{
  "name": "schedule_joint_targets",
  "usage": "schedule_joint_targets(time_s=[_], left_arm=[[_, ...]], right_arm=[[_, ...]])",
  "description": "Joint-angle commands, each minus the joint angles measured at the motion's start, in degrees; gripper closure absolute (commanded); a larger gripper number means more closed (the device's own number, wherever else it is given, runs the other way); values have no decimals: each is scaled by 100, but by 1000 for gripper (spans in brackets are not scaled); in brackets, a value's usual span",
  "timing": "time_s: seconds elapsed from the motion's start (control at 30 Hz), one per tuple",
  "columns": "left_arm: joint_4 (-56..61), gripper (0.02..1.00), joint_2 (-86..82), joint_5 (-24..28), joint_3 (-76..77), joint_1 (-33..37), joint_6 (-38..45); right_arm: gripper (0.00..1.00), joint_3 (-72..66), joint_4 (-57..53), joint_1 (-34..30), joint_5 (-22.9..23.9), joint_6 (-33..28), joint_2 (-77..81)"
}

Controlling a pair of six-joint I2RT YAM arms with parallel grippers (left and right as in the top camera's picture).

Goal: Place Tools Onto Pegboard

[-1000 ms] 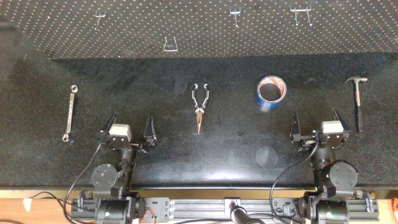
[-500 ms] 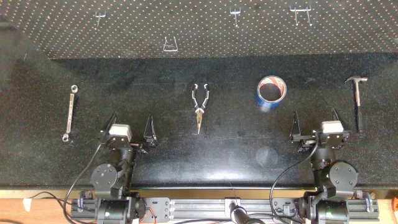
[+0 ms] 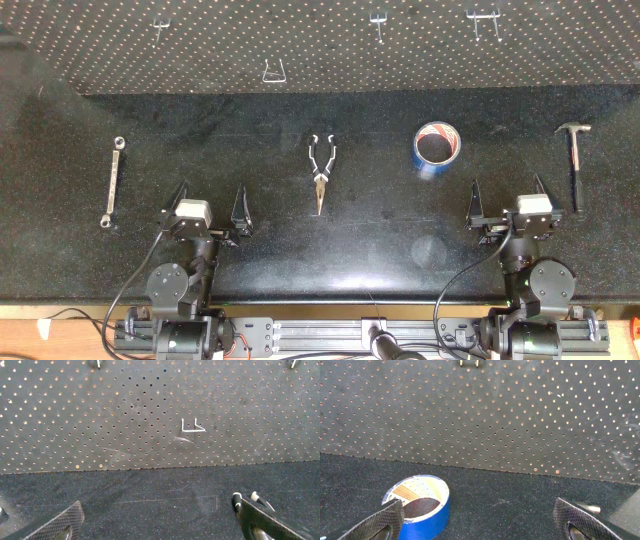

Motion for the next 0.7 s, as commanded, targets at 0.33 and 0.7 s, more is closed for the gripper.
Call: schedule_joint_targets(time_s=[0.33, 0.7], left_arm=[[-28, 23, -42, 44, -13, 28, 11], [-2586, 27, 1093, -254, 2507, 114, 1067]], right_arm=[[25, -20, -22, -28, 35, -57, -50], [25, -20, -22, -28, 33, -57, -50]])
